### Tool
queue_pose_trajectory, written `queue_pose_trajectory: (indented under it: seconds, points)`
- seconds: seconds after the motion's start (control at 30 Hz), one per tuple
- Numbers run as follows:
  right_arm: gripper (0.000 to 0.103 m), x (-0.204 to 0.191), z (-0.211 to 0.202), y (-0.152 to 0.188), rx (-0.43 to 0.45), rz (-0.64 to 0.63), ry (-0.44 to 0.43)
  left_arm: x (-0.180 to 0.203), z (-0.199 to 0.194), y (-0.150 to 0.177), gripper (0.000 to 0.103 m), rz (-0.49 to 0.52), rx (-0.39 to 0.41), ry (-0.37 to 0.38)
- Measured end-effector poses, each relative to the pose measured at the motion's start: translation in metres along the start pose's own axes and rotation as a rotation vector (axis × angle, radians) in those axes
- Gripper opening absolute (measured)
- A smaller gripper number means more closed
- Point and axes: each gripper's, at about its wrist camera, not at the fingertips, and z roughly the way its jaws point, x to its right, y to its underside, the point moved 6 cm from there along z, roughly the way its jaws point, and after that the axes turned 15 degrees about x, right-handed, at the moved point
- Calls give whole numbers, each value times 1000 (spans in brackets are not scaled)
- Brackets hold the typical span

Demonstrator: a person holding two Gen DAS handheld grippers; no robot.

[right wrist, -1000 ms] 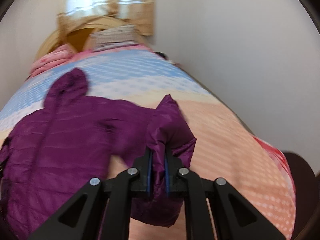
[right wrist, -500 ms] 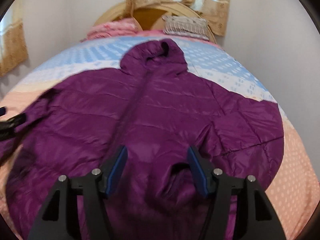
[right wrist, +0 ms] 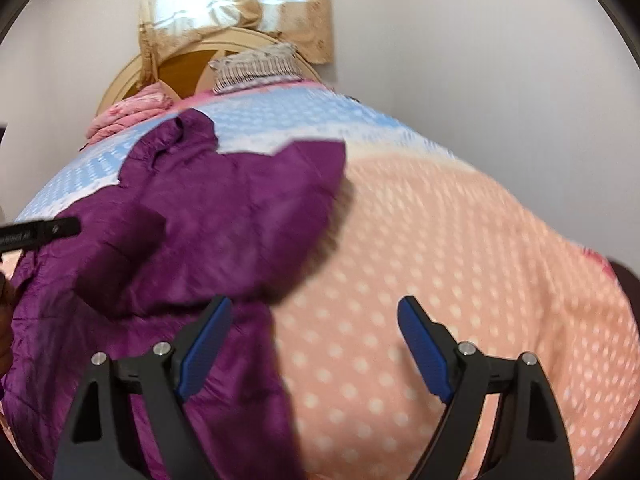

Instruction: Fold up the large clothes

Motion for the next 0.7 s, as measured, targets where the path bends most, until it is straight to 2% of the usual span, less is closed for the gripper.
queue_pose_trajectory:
  seconds: [0.1, 0.13, 0.17, 0.2, 0.27, 0.53, 0.6, 0.7]
  points:
    - [87, 6, -2, 12, -3, 8, -12, 26, 16, 9, 100, 51, -26, 26]
    - [87, 5, 0, 15, -6, 8, -18, 29, 19, 11, 92, 59, -27, 26]
    - [87, 5, 1, 17, -9, 3, -17, 31, 23, 15, 56, 65, -38, 27]
    - [87, 8, -2, 19, -12, 1, -17, 32, 31, 21, 11, 60, -83, 56]
    - [87, 11, -1, 24, -19, 0, -25, 22, 36, 25, 9, 23, -109, 72]
    - [87, 10, 0, 33, -7, -31, -20, -38, -24, -15, 9, 24, 107, -39]
    - [89, 8, -1, 35, 0, -44, -16, -55, -34, -16, 9, 22, 128, -73]
    - [90, 6, 0, 37, 10, -61, -5, -82, -31, -5, 9, 47, 115, -140]
